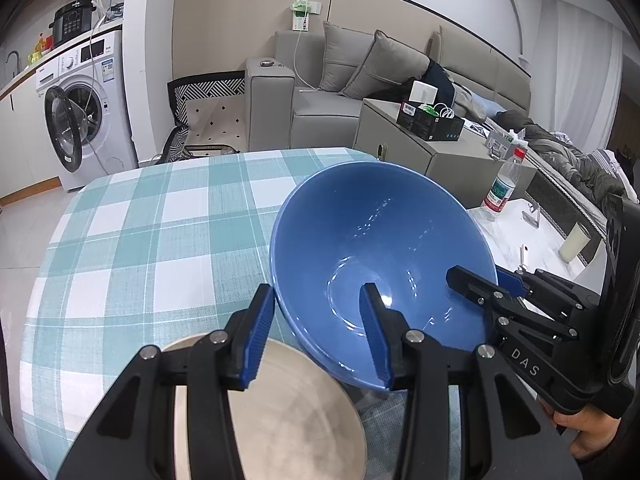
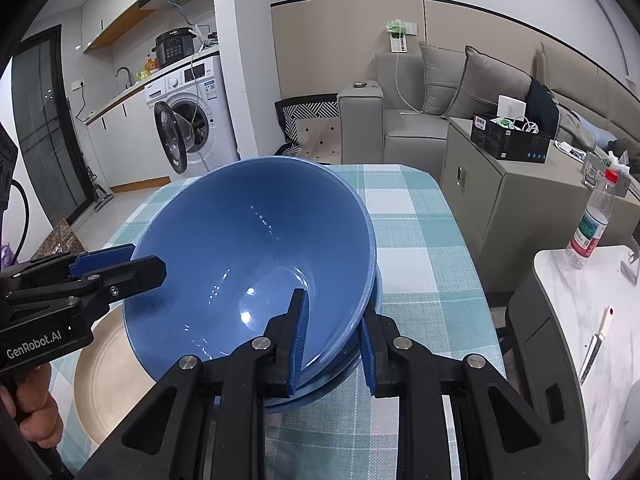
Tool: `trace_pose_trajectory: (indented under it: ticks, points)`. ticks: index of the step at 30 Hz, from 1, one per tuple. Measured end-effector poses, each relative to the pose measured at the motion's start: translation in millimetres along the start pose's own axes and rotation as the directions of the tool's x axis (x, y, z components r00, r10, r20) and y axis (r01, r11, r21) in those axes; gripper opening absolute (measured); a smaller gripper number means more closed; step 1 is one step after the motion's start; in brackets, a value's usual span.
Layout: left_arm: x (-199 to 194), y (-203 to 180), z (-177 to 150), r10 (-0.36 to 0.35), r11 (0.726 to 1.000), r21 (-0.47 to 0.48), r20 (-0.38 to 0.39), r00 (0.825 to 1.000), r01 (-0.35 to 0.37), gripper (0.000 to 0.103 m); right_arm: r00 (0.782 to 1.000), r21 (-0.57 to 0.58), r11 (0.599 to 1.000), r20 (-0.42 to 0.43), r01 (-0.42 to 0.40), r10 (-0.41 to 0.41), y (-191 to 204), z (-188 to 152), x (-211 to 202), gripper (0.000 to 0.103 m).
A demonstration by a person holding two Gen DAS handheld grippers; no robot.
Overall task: Organize plates and bowls
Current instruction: 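Open both grippers and release the nested blue bowls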
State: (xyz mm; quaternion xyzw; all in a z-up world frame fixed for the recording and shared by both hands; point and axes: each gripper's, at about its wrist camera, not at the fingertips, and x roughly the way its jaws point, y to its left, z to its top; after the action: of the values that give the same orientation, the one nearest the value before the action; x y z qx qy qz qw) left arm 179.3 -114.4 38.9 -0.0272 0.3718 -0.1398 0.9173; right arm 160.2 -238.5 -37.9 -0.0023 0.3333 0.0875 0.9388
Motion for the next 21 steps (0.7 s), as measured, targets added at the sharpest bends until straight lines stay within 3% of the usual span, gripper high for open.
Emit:
trace_pose_trajectory:
  ticks: [7,13,17,21]
  points:
    - [2,-2,-2,-0.012,1.0,0.009,-0.006,1.0,0.012,0.043,1.0,0.003,1.0,0.012,0.007,-0.007,-1,-2,-1,0.034]
    - [3,-3,-1,-0.005,1.0,0.015,-0.011,1.0,0.005,0.045,1.0,0.01,1.0,0.006,-0.004,0.004,-6,-2,-1,0.036]
    - [5,0,0,0.005,1.0,0.014,-0.028,1.0,-0.005,0.055,1.0,0.011,1.0,0.023,-0.016,0.015,-11,-1,-6,0.038]
    - [4,2,2,0.012,1.0,0.013,-0.028,1.0,-0.011,0.059,0.998,0.037,0.998,0.048,-0.045,0.043,-21,1,-16,0.059]
